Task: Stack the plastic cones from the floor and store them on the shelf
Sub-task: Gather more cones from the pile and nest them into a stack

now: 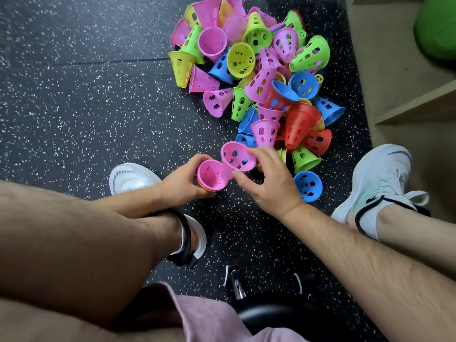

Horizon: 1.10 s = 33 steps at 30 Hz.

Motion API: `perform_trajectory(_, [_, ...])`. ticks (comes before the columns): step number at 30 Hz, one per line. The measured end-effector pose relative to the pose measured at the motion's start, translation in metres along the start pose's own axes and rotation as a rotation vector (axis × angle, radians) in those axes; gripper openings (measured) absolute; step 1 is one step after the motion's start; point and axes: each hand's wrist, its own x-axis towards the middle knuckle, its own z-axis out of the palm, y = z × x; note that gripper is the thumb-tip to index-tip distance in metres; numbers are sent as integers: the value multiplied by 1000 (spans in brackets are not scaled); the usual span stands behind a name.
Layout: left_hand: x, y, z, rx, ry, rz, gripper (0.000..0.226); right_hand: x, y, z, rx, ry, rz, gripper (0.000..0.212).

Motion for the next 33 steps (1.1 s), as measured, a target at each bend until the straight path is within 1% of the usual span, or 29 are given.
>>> perform_trajectory(3, [1,6,4,-39,-14,14,79,-5,-3,5,-57,-82,-56,49])
perform_trajectory(5, [3,10,7,-49,-9,34,77,-9,-3,6,-60,-162,-95,43])
perform_trajectory(7, [4,12,8,-36,-11,41,76,-12,0,4,-56,-194,-97,39])
perform_trajectory(8, [5,13,8,-32,-14,40,76,-12,2,2,-48,-170,-72,37])
perform_trajectory(10, [8,14,7,-33,-26,34,75,-12,9,-4,-45,-57,-19,34])
perform_trajectory(12, [12,19,7,-27,-44,37,74,-11,18,-11,-99,42,27,31])
perform_trajectory(14, [18,25,7,-36,-57,43,76,-10,28,-20,-191,67,45,29])
perform_trajectory(16, [24,32,9,-35,-75,46,75,-14,36,-29,-338,18,-1,34])
perform_trajectory(17, [27,35,11,-28,-89,48,75,-19,41,-32,-422,-34,-42,39])
perform_trajectory(19, [31,38,15,-4,-120,59,77,-28,50,-36,-562,-176,-103,52])
perform_trajectory(21, [33,40,22,14,-149,63,77,-35,61,-36,-641,-295,-153,61])
perform_trajectory(22, [32,39,24,26,-161,68,77,-38,66,-35,-671,-336,-183,62])
perform_trajectory(24, [31,38,27,64,-182,84,78,-40,74,-31,-714,-362,-238,56])
perform_trajectory(27, [26,34,27,86,-203,79,78,-40,81,-22,-700,-254,-308,31])
perform_trajectory(30, [23,30,27,82,-196,63,78,-36,79,-19,-600,-160,-298,13])
perform_trajectory(31, [23,29,27,79,-193,60,78,-33,76,-19,-552,-137,-265,12])
perform_trajectory(33, [24,28,26,84,-186,58,78,-27,69,-22,-441,-84,-170,26])
